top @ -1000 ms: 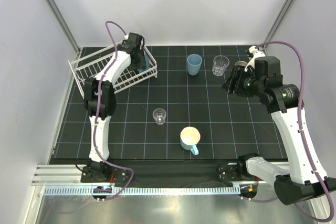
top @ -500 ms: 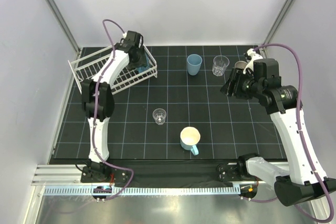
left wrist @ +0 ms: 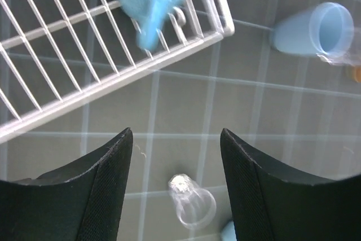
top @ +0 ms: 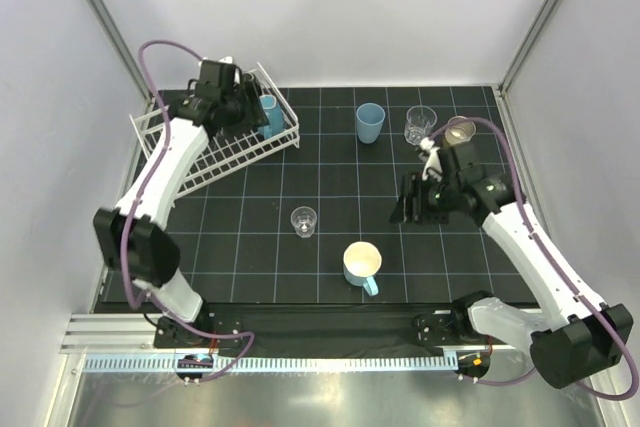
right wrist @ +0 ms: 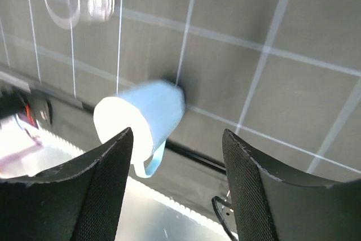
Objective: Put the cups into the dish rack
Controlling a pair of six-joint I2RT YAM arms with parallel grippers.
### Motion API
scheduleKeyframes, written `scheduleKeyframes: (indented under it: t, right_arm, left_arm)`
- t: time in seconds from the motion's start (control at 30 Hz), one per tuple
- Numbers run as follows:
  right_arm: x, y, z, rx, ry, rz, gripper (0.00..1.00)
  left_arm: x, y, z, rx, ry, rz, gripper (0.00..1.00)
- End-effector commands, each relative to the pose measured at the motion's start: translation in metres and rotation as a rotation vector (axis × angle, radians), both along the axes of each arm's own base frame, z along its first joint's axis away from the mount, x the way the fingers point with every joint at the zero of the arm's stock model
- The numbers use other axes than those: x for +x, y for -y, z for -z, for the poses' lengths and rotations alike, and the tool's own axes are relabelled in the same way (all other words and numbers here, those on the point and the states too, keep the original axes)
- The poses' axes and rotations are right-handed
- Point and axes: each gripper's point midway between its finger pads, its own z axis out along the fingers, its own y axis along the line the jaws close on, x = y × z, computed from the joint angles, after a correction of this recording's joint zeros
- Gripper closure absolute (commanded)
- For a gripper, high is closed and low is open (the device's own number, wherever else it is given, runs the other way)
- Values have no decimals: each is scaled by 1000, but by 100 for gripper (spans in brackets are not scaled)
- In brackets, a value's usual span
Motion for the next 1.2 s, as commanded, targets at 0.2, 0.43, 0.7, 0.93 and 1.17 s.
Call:
scheduleKeyframes:
  t: [0.2, 0.43, 0.7, 0.93, 1.17]
  right_arm:
    - [-30, -61, 31, 53, -56, -183, 34]
    - [-36, -65, 52, -25, -82, -201, 34]
    - [-51, -74, 83, -99, -172, -245, 40]
    - [-51, -68, 101, -160, -208, -237, 54]
    - [-43, -71, 98, -169, -198, -233, 86]
  left_arm:
    - [-87, 28, -23, -344, -32, 38, 35]
    - [-115, 42, -49, -517, -6, 70, 35]
    - [-129, 53, -59, -630, -5, 64, 34]
    - [-127, 62, -61, -666, -32, 84, 34]
    - [-123, 67, -65, -689, -49, 91, 34]
